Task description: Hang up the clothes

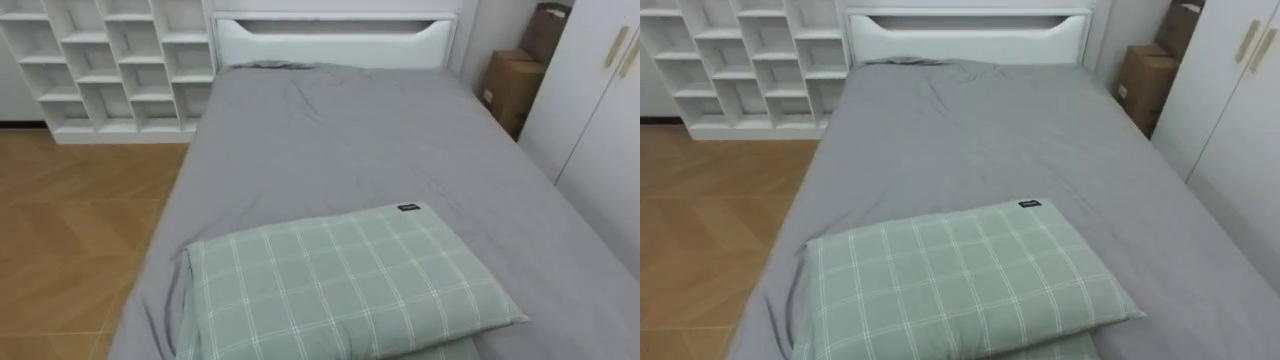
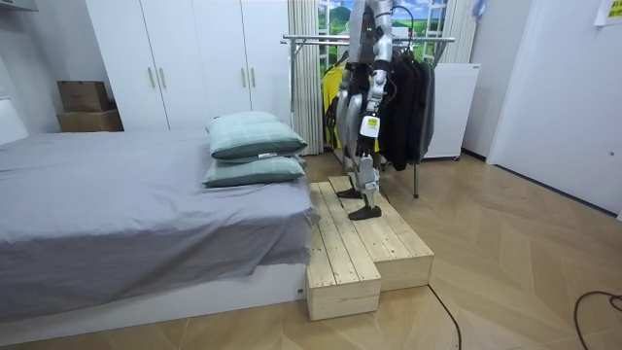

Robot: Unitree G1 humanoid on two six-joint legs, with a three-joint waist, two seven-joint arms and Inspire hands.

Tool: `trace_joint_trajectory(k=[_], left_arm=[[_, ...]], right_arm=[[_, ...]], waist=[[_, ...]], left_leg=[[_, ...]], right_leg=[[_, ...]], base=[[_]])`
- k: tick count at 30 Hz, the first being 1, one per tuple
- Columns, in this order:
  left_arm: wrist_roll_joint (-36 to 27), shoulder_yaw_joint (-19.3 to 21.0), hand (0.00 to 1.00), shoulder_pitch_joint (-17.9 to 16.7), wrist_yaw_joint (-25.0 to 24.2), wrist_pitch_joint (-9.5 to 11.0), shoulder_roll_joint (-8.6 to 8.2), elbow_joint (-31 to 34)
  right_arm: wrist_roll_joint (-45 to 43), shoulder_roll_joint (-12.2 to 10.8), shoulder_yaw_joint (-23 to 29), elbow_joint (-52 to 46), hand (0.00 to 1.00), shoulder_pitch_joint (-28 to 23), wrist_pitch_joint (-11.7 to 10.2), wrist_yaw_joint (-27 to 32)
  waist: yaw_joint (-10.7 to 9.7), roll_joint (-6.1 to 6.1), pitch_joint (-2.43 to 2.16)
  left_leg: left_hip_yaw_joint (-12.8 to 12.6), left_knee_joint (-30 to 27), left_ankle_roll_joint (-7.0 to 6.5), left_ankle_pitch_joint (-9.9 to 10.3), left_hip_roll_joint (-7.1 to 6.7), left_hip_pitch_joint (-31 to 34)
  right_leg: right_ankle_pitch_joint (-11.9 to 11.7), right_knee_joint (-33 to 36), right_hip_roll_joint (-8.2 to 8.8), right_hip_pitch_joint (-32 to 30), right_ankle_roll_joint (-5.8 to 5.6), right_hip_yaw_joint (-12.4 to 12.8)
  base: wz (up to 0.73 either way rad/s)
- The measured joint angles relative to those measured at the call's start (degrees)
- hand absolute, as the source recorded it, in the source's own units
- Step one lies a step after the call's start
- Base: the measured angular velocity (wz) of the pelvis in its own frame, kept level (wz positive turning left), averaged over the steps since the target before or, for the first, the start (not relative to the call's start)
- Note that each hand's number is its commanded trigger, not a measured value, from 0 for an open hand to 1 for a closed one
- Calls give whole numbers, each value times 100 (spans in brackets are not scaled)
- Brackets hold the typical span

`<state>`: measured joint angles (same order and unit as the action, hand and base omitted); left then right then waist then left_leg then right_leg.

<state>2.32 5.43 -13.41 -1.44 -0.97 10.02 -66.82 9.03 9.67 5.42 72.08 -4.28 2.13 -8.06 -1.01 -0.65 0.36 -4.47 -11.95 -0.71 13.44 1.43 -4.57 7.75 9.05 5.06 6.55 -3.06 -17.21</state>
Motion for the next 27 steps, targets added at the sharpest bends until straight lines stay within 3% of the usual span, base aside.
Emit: trace_joint_trajectory(k=[3, 9, 21, 27], left_arm=[[233, -22, 0, -101, 34, -94, -59, -9], [808, -130, 0, 10, 107, -158, -121, 60], [965, -354, 0, 137, 218, -272, -116, 39], [965, -395, 0, 141, 208, -284, -114, 37]], right_arm=[[-47, 3, -223, 7, 0, 1, -37, -6], [41, -17, -485, 184, 0, 40, -191, -10], [449, -16, -637, 218, 0, -74, -202, -7], [467, -24, -639, 211, 0, -83, -202, 41]], waist=[[-6, -57, 35], [-12, -136, 29], [-60, -137, 26], [-69, -117, 11]], left_leg=[[113, -21, 16, 0, -2, 2], [359, -130, 53, -22, -21, 106], [315, -156, 67, -14, -10, 115], [313, -159, 67, -14, -9, 119]], right_leg=[[8, -53, -17, 90, -19, 10], [43, -100, -54, 166, -40, 268], [44, -138, -103, 167, -38, 604], [44, -135, -103, 163, -38, 620]], base=[[17], [21], [-1], [0]])
